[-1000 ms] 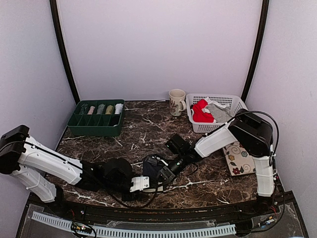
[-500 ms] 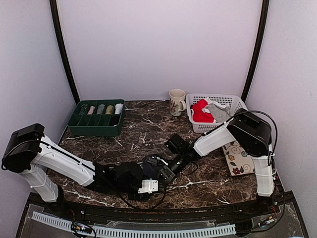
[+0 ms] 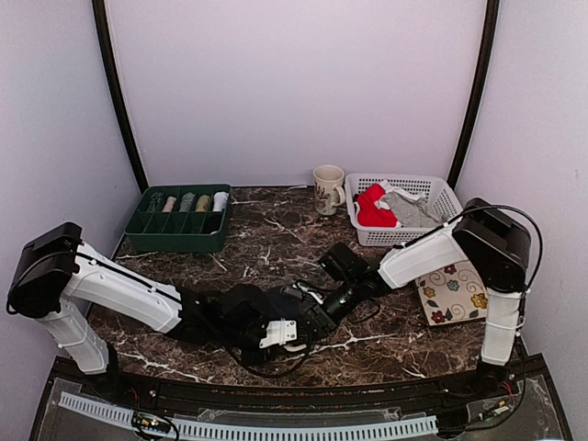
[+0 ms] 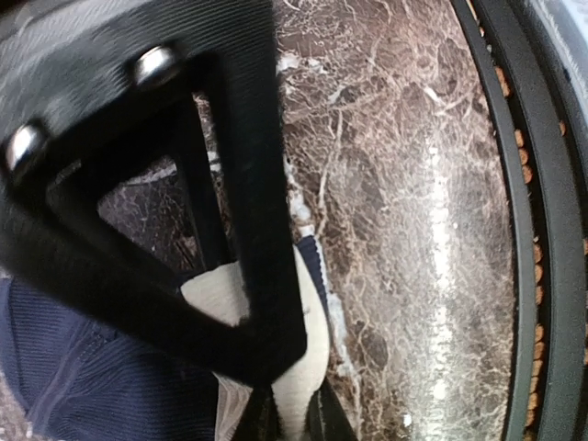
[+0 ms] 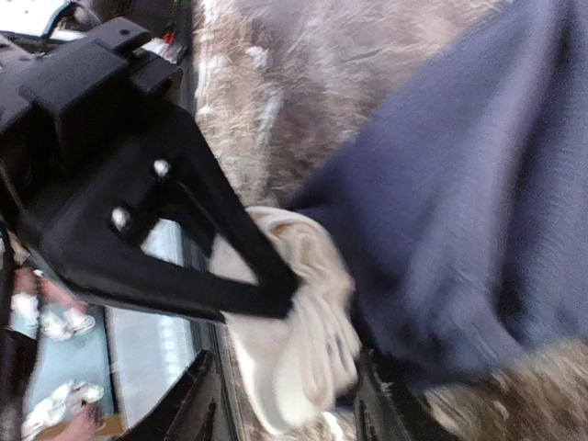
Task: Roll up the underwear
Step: Roll the underwear at the center of the board.
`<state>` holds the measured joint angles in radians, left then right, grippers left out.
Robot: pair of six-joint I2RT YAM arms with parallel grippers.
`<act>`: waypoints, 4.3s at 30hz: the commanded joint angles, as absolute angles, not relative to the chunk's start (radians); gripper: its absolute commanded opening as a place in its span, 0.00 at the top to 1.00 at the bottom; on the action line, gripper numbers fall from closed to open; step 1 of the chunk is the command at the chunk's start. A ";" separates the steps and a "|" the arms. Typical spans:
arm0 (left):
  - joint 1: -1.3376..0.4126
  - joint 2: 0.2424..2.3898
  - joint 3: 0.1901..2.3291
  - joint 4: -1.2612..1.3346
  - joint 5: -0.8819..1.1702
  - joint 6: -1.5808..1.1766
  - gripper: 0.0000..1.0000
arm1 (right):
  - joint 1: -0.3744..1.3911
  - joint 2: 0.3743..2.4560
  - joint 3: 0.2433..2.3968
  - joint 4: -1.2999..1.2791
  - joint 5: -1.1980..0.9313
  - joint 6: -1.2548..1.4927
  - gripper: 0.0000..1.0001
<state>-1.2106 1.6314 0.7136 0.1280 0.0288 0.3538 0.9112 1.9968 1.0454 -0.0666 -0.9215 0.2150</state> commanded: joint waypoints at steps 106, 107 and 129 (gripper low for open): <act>-1.149 1.613 0.710 0.089 0.081 0.565 0.47 | 0.841 2.215 1.247 -0.361 -0.996 0.375 1.00; -1.149 1.624 0.713 0.073 0.078 0.559 0.49 | 0.840 2.212 1.247 -0.362 -0.993 0.373 1.00; -1.003 1.717 0.825 -0.188 0.603 0.343 0.84 | 0.791 1.772 0.971 -0.122 -0.700 0.211 0.46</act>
<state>-1.0603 1.6653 0.8062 -0.0059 0.3389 0.4080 0.7898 1.9079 1.0817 -0.2817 -0.8406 0.2642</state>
